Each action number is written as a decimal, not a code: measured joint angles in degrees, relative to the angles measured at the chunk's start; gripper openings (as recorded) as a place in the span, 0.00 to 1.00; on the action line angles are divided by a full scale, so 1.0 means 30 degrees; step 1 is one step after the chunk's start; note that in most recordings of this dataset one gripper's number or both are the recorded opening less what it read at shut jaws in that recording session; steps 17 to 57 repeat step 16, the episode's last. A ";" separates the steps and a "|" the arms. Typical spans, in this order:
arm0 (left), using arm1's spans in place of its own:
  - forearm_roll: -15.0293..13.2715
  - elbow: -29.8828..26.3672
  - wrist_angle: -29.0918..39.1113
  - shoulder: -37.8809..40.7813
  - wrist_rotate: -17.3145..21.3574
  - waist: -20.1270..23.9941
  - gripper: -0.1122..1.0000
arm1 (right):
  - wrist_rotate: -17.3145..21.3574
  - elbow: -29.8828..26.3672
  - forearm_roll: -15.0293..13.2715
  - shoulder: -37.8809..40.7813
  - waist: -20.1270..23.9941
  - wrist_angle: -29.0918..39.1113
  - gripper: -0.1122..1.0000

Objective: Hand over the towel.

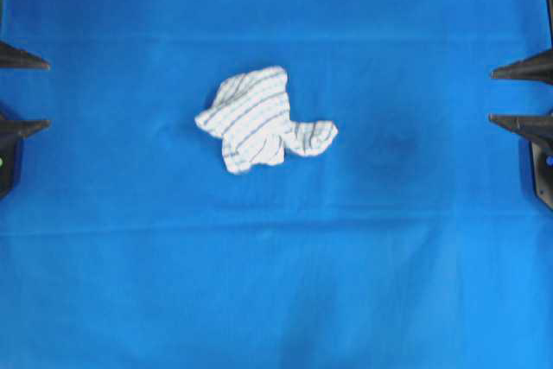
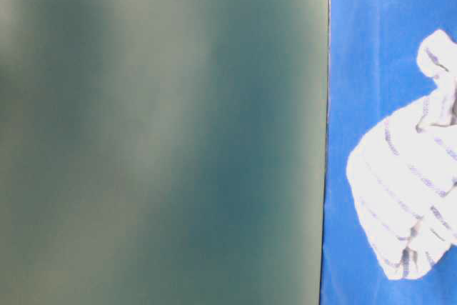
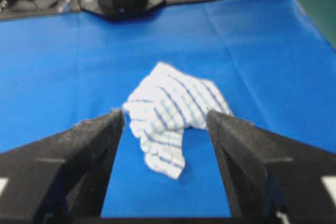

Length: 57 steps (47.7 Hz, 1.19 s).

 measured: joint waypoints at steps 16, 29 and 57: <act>0.0000 0.2021 -0.0117 -0.1523 -0.0264 0.0000 0.92 | 0.0176 0.1436 0.0029 0.0967 0.0000 -0.2402 0.72; 0.0000 0.2021 -0.0117 -0.1523 -0.0264 0.0000 0.92 | 0.0176 0.1436 0.0029 0.0967 0.0000 -0.2402 0.72; 0.0000 0.2021 -0.0117 -0.1523 -0.0264 0.0000 0.92 | 0.0176 0.1436 0.0029 0.0967 0.0000 -0.2402 0.72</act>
